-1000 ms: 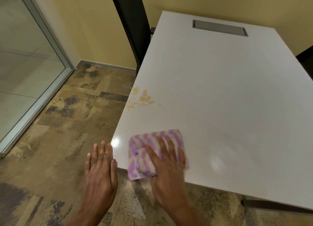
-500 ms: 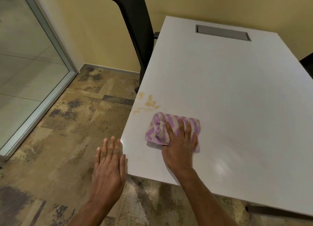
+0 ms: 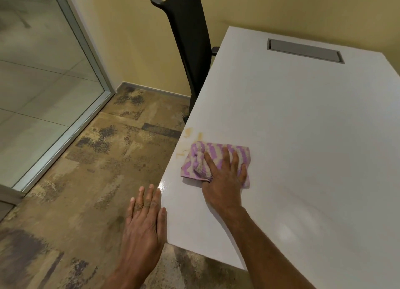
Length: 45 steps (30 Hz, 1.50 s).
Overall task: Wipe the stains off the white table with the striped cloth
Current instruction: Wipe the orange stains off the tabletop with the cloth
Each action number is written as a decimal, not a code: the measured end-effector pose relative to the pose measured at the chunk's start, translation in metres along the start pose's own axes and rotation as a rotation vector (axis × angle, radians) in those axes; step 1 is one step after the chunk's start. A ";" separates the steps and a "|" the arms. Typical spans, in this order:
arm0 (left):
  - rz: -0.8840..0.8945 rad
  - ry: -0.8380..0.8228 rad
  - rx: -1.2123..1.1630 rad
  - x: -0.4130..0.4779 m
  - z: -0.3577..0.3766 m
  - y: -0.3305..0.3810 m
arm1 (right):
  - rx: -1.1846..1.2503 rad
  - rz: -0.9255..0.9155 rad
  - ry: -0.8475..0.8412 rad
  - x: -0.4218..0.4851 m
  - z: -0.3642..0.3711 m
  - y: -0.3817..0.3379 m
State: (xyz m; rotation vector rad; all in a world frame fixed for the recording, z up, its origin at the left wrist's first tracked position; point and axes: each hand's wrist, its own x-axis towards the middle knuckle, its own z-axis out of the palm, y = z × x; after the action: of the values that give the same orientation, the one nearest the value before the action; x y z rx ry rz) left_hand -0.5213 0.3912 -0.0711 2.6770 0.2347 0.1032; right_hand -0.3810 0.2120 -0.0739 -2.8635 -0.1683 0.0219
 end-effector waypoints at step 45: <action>0.164 -0.048 -0.100 0.060 -0.017 -0.012 | 0.029 0.171 0.096 -0.019 -0.010 -0.007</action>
State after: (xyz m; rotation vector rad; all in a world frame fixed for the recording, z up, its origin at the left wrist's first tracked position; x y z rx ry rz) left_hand -0.4657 0.4202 -0.0590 2.5920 -0.0053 0.0978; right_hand -0.4003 0.2134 -0.0622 -2.8335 0.0956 -0.0793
